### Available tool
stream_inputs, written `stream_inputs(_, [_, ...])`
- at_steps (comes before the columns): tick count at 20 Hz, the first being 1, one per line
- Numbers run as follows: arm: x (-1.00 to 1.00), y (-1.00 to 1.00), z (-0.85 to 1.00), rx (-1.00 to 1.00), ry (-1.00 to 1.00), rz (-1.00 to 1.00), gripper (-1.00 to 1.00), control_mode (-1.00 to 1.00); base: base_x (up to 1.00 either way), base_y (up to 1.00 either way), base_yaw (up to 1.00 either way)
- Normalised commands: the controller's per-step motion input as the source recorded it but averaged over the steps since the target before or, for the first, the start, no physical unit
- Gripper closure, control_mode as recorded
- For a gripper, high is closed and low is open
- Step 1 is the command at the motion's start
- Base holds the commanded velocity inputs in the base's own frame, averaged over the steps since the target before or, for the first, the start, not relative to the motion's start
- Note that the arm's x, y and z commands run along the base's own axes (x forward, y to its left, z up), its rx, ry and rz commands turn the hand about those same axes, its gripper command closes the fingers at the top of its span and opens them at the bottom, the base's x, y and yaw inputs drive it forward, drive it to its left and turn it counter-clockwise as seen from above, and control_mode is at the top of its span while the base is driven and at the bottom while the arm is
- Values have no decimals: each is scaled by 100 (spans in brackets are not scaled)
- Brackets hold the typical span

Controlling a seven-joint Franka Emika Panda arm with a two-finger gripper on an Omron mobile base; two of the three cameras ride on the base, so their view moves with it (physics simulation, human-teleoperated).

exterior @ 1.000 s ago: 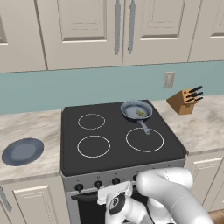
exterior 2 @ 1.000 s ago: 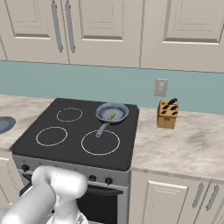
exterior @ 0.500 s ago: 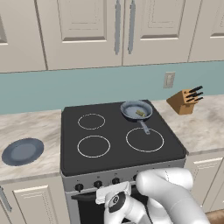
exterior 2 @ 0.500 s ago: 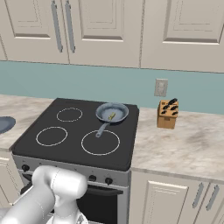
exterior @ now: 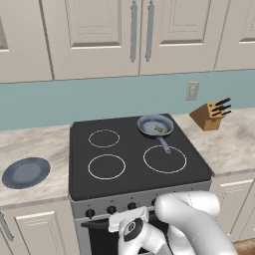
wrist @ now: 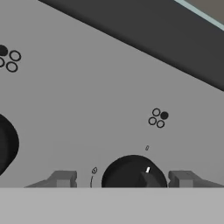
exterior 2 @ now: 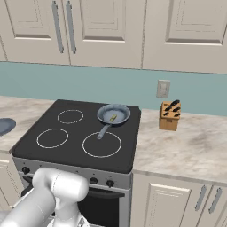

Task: Pick up the butter stick and place it in the pan. Then turn on the burner for the pan.

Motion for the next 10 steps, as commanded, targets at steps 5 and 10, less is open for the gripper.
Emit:
stream_inputs(5, [14, -22, -11, 8, -1, 0, -100, -100, 0, 0, 0])
stream_inputs(10, [2, -4, -11, 2, -1, 0, 100, -100, 0, 0, 0])
